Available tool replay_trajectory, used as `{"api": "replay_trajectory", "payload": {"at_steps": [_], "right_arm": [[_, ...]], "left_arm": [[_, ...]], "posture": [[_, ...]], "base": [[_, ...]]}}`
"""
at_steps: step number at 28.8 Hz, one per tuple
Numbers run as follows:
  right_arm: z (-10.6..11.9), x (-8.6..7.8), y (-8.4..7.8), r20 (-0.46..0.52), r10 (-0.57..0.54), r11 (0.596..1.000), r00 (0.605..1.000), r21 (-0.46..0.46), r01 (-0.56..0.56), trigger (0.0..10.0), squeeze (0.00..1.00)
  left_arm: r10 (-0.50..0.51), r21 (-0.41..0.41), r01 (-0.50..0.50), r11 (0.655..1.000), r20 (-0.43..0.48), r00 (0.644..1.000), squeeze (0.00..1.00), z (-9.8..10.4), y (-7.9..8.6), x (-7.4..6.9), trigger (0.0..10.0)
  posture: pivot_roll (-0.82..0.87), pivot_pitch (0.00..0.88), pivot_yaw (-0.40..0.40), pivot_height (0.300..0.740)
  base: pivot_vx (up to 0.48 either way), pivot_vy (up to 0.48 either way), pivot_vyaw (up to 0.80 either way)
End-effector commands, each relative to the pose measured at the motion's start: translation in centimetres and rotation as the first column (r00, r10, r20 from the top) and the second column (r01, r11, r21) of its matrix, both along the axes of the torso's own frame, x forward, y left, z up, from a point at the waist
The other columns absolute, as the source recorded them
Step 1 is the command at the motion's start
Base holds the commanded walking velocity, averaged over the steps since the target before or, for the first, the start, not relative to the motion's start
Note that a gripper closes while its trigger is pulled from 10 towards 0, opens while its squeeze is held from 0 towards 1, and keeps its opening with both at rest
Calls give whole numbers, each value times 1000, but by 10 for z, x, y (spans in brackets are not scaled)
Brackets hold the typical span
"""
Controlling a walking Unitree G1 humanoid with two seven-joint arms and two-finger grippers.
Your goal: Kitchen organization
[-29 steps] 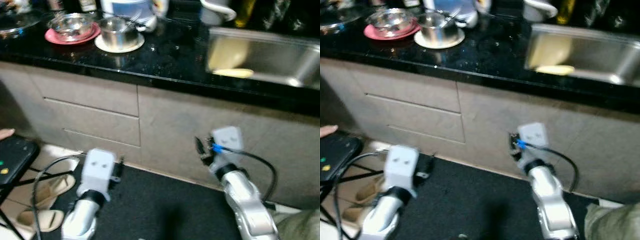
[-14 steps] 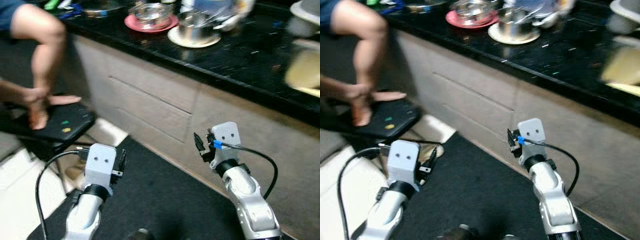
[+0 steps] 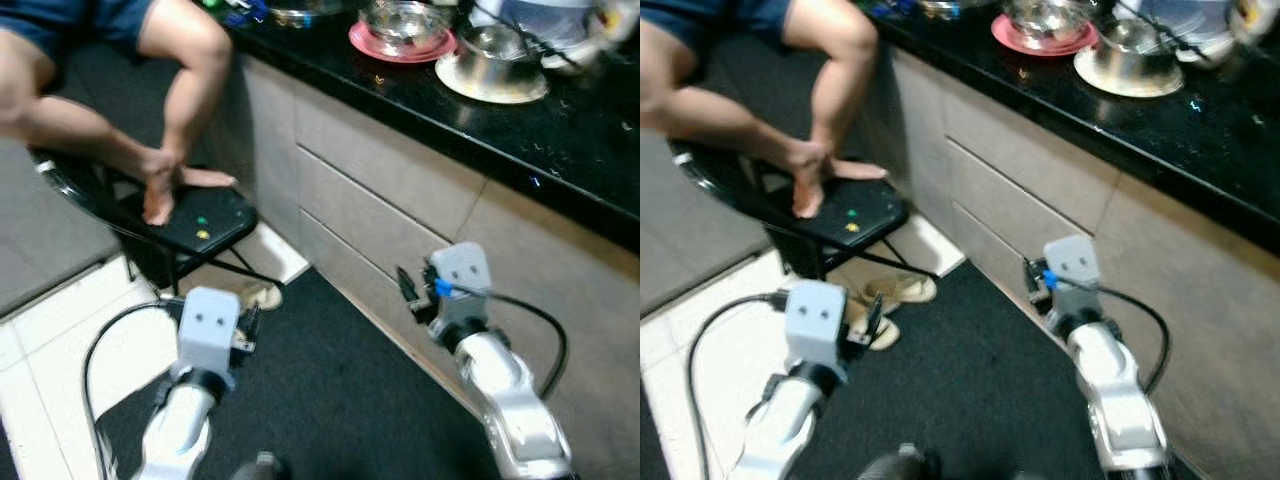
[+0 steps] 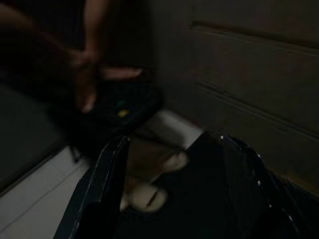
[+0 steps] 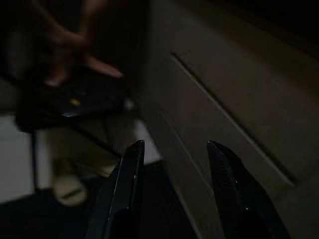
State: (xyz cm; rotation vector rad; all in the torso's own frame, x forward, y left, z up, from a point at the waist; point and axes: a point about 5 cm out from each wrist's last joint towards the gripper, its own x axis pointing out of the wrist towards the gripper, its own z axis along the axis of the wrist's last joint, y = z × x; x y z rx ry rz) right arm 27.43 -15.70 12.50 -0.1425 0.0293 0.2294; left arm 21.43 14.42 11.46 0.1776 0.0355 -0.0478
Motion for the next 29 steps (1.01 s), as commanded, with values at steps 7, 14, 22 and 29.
{"api": "replay_trajectory", "payload": {"at_steps": [7, 14, 22, 29], "right_arm": [[-7, -4, -5, -33, -9, 1000, 999, 13, 10, 10000, 0], [-7, -3, -5, -33, -7, 1000, 999, 29, 8, 10000, 0], [-4, -5, -1, -21, 48, 995, 999, 83, -46, 10000, 0], [5, -8, -1, 37, 101, 984, 994, 142, -105, 10000, 0]], "left_arm": [[-20, -5, 20, 1000, -17, 1000, 0, -2, -3, -1, 10000], [-27, -7, 27, 1000, -18, 999, 0, -2, -3, -1, 10000], [-32, -5, 32, 999, -18, 999, 0, -2, -4, -1, 10000], [-40, 13, 40, 999, 14, 999, 0, 3, -5, -2, 10000]], "posture": [[38, 104, -42, 740], [38, 104, -40, 740], [37, 102, -40, 740], [39, 98, -45, 740]], "base": [[35, 0, 0], [260, 0, 0], [265, 0, 0], [278, 0, 0]]}}
